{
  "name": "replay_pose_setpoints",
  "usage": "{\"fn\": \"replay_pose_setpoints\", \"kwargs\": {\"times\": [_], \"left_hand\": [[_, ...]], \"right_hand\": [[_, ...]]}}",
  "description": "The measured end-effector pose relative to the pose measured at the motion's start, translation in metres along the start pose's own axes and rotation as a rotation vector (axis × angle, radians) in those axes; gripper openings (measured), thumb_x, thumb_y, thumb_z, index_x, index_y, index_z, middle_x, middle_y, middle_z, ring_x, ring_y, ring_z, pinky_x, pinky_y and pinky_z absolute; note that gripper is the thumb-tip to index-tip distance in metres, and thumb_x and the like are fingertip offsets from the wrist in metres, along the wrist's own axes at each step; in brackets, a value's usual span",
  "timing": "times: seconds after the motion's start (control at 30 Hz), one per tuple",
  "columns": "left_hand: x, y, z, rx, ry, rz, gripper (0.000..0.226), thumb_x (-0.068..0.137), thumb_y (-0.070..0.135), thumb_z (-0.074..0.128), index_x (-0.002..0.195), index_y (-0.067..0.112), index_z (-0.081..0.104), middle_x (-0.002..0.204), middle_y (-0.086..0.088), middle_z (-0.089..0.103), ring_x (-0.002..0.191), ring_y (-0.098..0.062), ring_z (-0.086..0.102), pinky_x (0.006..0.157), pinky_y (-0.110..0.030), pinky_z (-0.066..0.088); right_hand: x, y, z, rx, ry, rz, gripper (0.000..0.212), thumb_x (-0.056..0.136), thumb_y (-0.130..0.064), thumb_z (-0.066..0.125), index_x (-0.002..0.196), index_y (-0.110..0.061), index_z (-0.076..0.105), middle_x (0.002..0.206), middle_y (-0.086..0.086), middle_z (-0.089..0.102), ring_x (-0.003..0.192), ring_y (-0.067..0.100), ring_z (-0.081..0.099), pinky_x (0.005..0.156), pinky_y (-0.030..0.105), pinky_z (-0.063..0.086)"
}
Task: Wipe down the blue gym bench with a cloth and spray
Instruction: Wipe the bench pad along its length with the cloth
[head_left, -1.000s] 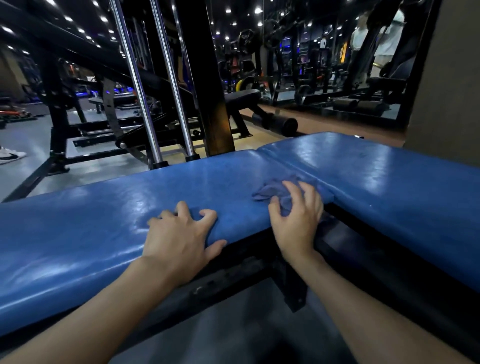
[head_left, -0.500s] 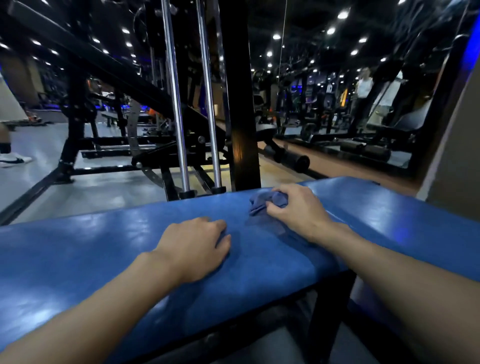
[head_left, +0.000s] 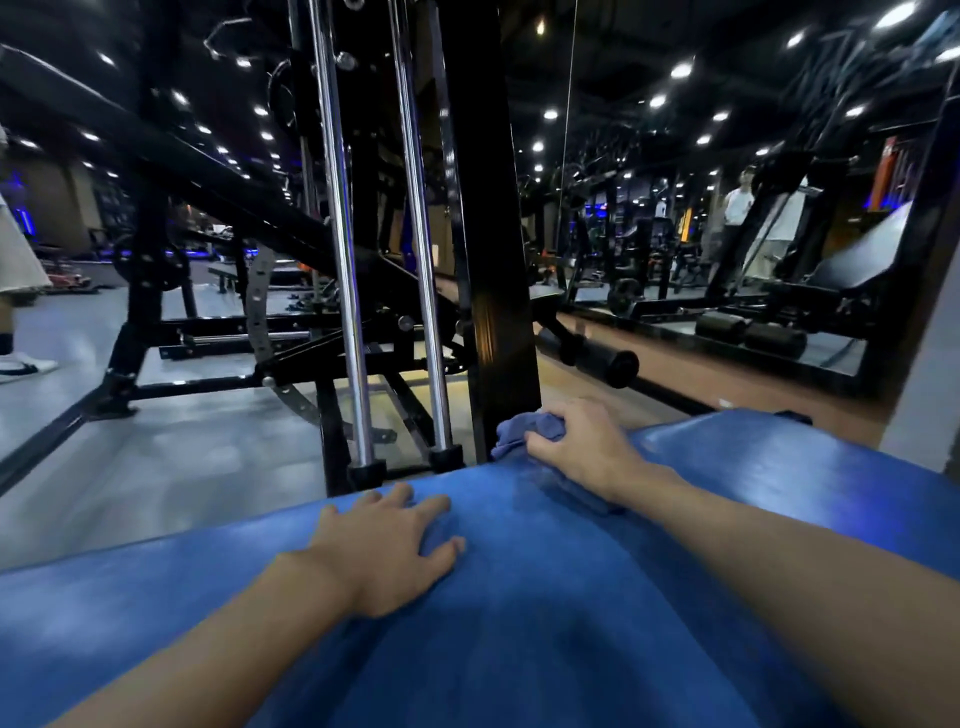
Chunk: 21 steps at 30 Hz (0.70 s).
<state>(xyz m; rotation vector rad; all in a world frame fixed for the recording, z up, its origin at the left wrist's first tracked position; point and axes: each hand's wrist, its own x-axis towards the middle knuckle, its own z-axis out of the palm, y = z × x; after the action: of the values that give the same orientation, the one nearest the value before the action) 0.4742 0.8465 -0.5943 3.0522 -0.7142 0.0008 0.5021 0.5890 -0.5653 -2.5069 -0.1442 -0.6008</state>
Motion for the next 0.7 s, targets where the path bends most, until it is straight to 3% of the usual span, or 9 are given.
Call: {"fn": "replay_pose_setpoints", "kwargs": {"times": [0.03, 0.07, 0.1, 0.17, 0.3, 0.4, 0.6, 0.7], "left_hand": [[0.012, -0.001, 0.002, -0.003, -0.023, -0.016, 0.060, 0.084, 0.080, 0.018, 0.137, 0.051, 0.025, 0.143, 0.008, 0.034, 0.135, -0.022, 0.036, 0.101, -0.054, 0.034], [0.022, -0.002, 0.003, 0.001, -0.037, -0.033, 0.065, 0.079, 0.084, 0.014, 0.137, 0.054, 0.021, 0.143, 0.008, 0.033, 0.134, -0.023, 0.036, 0.100, -0.055, 0.035], [0.030, -0.003, 0.005, 0.009, -0.042, -0.047, 0.071, 0.073, 0.088, 0.009, 0.136, 0.057, 0.017, 0.143, 0.008, 0.032, 0.132, -0.024, 0.036, 0.099, -0.055, 0.035], [0.040, -0.006, 0.007, 0.028, -0.040, -0.052, 0.078, 0.063, 0.093, 0.001, 0.135, 0.062, 0.008, 0.143, 0.009, 0.032, 0.129, -0.026, 0.038, 0.097, -0.055, 0.036], [0.039, -0.005, 0.011, 0.047, -0.034, -0.061, 0.084, 0.059, 0.094, -0.006, 0.138, 0.065, -0.002, 0.147, 0.012, 0.028, 0.128, -0.024, 0.037, 0.095, -0.054, 0.034], [0.035, -0.003, 0.010, 0.053, -0.041, -0.086, 0.086, 0.061, 0.093, -0.006, 0.142, 0.063, -0.004, 0.152, 0.011, 0.025, 0.133, -0.023, 0.034, 0.095, -0.052, 0.032], [0.038, -0.009, 0.009, -0.030, -0.036, -0.084, 0.084, 0.061, 0.094, 0.003, 0.139, 0.063, 0.010, 0.146, 0.016, 0.033, 0.129, -0.019, 0.037, 0.096, -0.051, 0.031], [0.037, -0.029, -0.001, -0.128, -0.012, -0.155, 0.086, 0.061, 0.094, 0.014, 0.138, 0.058, 0.021, 0.144, 0.016, 0.039, 0.130, -0.018, 0.043, 0.102, -0.050, 0.033]], "right_hand": [[0.013, 0.010, 0.005, -0.055, -0.022, 0.011, 0.015, 0.085, -0.044, 0.057, 0.090, -0.031, 0.063, 0.101, -0.005, 0.065, 0.093, 0.019, 0.061, 0.081, 0.039, 0.051], [0.023, 0.019, 0.011, -0.157, -0.093, 0.039, 0.032, 0.089, -0.051, 0.051, 0.113, -0.033, 0.060, 0.122, -0.002, 0.058, 0.109, 0.023, 0.056, 0.093, 0.044, 0.046], [0.032, 0.029, 0.018, -0.240, -0.199, 0.077, 0.047, 0.092, -0.058, 0.044, 0.133, -0.035, 0.048, 0.138, -0.001, 0.045, 0.123, 0.026, 0.047, 0.103, 0.048, 0.039], [0.042, 0.043, 0.030, -0.260, -0.372, 0.092, 0.058, 0.094, -0.063, 0.036, 0.145, -0.037, 0.033, 0.149, 0.000, 0.035, 0.135, 0.026, 0.037, 0.110, 0.048, 0.030], [0.053, 0.056, 0.025, -0.223, -0.489, -0.047, 0.039, 0.093, -0.063, 0.038, 0.118, -0.038, 0.055, 0.117, -0.010, 0.054, 0.113, 0.015, 0.050, 0.093, 0.035, 0.039], [0.064, 0.058, 0.022, -0.184, -0.546, 0.000, 0.034, 0.090, -0.066, 0.043, 0.102, -0.037, 0.058, 0.107, -0.010, 0.062, 0.101, 0.013, 0.057, 0.091, 0.035, 0.045], [0.076, 0.027, 0.052, -0.191, -0.657, 0.002, 0.066, 0.062, -0.095, 0.036, 0.106, -0.051, 0.059, 0.107, -0.018, 0.062, 0.100, 0.009, 0.057, 0.087, 0.036, 0.046], [0.077, 0.015, 0.069, -0.223, -0.655, -0.083, 0.053, 0.062, -0.096, 0.033, 0.083, -0.054, 0.056, 0.092, -0.022, 0.060, 0.088, 0.005, 0.057, 0.072, 0.032, 0.043]]}}
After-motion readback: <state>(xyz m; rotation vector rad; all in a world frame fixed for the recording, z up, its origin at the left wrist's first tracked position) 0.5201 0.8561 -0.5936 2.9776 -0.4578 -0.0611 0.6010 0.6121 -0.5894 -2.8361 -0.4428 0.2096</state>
